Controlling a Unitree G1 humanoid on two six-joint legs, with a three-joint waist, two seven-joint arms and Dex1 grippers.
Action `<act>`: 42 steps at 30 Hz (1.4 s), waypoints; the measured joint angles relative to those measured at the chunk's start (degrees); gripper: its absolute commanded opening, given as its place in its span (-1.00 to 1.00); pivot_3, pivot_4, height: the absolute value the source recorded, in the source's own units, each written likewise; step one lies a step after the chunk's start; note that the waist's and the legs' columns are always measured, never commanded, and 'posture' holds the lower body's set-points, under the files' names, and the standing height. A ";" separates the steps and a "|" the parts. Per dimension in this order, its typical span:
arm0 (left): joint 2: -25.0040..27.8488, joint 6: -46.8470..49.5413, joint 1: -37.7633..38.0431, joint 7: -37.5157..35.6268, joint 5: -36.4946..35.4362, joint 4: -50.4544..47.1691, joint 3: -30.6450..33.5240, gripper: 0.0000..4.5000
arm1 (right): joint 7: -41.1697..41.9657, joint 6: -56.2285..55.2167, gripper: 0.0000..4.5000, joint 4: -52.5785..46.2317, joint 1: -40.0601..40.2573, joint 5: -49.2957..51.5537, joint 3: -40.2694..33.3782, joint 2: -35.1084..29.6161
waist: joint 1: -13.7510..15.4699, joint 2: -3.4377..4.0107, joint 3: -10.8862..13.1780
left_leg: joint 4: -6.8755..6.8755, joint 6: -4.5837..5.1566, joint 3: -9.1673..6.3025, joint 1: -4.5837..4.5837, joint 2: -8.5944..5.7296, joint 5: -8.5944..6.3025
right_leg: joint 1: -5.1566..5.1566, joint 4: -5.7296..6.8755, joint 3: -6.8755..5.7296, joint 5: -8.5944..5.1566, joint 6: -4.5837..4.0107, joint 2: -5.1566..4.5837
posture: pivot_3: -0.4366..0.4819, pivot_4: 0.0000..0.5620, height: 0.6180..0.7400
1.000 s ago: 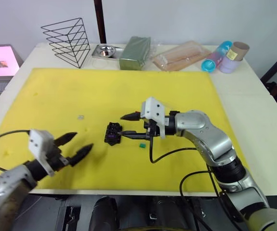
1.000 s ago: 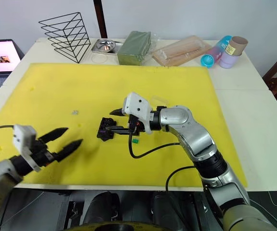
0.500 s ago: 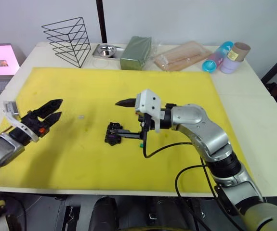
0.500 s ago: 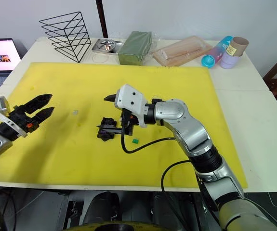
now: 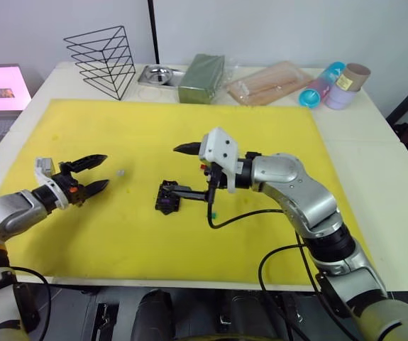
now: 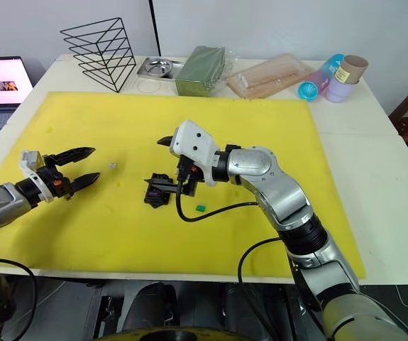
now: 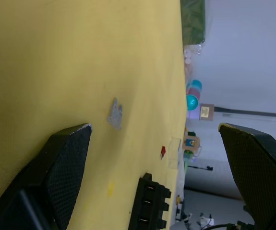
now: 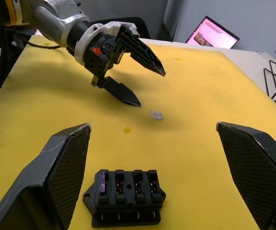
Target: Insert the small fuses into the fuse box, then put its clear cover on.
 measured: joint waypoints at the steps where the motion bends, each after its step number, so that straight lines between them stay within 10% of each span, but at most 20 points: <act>1: -0.18 0.38 -0.53 -0.63 1.02 0.41 -0.01 1.00 | -0.16 0.21 0.99 0.00 -0.01 0.08 -0.02 0.18 | 0.09 0.00 0.00 | 0.00 0.00 -0.02 0.00 -0.01 0.00 | 0.03 0.00 -0.01 0.00 0.00 -0.01 | -0.05 -0.47 1.00; 37: -3.33 1.73 -23.75 -41.56 53.51 19.40 -6.94 1.00 | -1.00 2.26 0.99 0.00 -0.38 0.53 0.01 1.30 | 1.63 0.02 0.00 | 0.12 0.07 -0.88 0.01 -0.21 -0.02 | 0.75 -0.28 -0.39 -0.01 0.02 -0.02 | -0.05 -0.47 1.00; 42: -4.00 -0.74 -23.72 -43.14 58.18 19.11 -8.10 0.41 | -1.01 2.28 1.00 -0.01 -0.38 0.50 0.02 1.29 | 1.53 0.06 -0.02 | 0.12 0.07 -1.01 0.02 -0.22 -0.02 | 0.84 -0.32 -0.49 -0.01 0.02 -0.01 | -0.05 -0.47 1.00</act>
